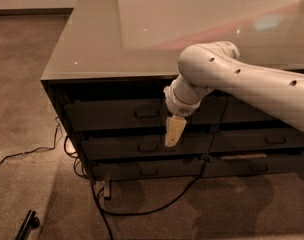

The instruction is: Open top drawer

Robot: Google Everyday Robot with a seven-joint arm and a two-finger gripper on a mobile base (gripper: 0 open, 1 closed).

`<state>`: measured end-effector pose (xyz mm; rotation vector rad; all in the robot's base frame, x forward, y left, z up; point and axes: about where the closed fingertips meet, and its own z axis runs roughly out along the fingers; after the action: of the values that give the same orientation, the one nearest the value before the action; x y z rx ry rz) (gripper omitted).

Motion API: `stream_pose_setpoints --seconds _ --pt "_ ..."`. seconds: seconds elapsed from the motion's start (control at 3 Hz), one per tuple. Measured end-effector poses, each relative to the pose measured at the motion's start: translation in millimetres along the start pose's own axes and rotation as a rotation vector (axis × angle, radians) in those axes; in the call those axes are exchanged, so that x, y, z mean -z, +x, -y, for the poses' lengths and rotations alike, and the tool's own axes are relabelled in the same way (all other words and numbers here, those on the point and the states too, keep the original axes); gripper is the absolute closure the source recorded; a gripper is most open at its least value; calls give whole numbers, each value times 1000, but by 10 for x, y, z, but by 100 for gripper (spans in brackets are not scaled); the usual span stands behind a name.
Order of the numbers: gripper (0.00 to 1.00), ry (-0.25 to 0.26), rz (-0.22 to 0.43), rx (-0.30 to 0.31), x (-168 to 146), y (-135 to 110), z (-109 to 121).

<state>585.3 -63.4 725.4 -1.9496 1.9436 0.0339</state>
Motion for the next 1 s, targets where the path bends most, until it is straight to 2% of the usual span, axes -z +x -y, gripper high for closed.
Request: stream_pose_setpoints --seconds 0.33,0.67,1.0 --pt "0 14 -32 5 -104 6 120" --pt "0 -26 -118 -13 -396 43 225" --pt "0 -26 -118 -13 -396 43 225"
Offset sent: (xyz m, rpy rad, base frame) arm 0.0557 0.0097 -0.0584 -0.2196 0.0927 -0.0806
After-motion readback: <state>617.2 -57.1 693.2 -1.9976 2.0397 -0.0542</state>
